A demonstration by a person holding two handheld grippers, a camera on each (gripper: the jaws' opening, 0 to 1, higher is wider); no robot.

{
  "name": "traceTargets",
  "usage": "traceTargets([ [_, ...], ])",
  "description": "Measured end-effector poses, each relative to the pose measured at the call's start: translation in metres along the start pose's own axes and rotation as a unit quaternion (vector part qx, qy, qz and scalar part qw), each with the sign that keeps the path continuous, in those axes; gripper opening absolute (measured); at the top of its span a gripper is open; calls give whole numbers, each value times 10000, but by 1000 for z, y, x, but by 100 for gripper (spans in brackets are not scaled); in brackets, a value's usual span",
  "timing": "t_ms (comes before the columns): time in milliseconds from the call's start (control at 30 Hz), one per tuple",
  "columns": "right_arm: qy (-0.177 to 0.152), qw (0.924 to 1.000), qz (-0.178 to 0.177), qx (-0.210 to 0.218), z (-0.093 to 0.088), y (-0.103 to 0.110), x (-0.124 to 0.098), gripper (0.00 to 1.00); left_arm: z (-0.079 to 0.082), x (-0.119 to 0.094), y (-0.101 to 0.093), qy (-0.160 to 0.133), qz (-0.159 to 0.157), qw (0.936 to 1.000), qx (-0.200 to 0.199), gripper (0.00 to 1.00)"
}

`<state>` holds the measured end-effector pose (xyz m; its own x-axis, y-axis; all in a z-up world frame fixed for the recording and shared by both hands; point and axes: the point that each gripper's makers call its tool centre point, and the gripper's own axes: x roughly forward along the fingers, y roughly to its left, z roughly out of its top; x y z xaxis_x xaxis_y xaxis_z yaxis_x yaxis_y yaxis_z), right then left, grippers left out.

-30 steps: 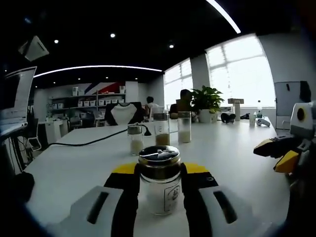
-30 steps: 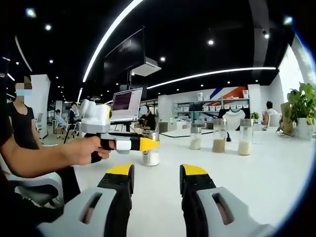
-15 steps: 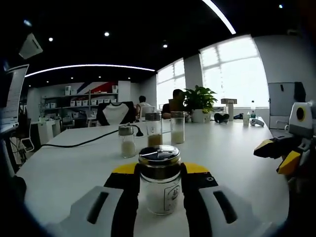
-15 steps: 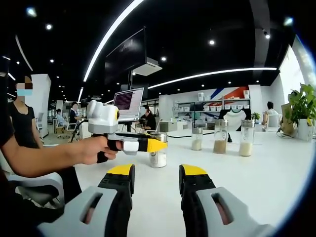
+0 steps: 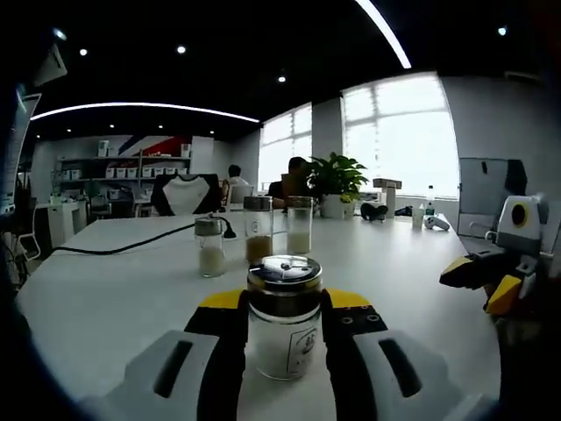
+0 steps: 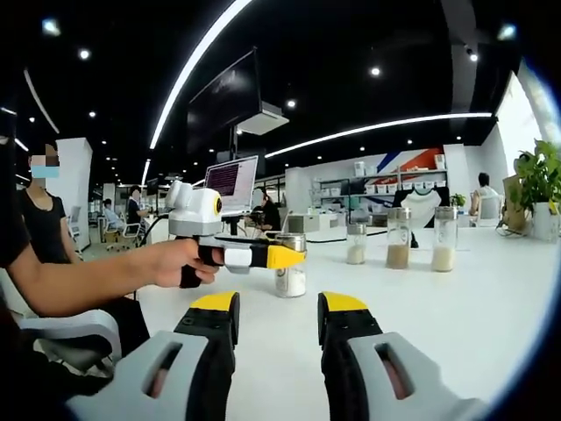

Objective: Rotate the seasoning bottle until the label or dispensing opening points toward the visible target arrow and the bottle remains upright within the marked orientation range

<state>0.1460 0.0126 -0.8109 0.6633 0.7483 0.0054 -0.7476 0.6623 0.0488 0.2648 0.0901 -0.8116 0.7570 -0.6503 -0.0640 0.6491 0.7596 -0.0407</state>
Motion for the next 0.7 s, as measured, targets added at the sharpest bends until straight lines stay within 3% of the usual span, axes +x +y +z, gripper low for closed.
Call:
traceTargets([
  [133, 7, 10000, -41, 6, 0, -3, -1, 34, -1, 2, -2, 5, 49, 10000, 11, 35],
  [233, -8, 9999, -97, 75, 0, -8, -3, 34, -22, 6, 0, 494, 219, 9975, 445, 35],
  [267, -12, 9999, -116, 86, 0, -9, -3, 33, -22, 7, 1, 463, 218, 9971, 570, 35],
  [367, -44, 9998, -166, 110, 1, -12, -4, 33, -22, 9, -1, 467, 194, 9982, 312, 35],
  [700, -116, 9994, -248, 213, 1, -16, -7, 31, -26, 1, -4, 522, 328, 9974, 379, 36],
])
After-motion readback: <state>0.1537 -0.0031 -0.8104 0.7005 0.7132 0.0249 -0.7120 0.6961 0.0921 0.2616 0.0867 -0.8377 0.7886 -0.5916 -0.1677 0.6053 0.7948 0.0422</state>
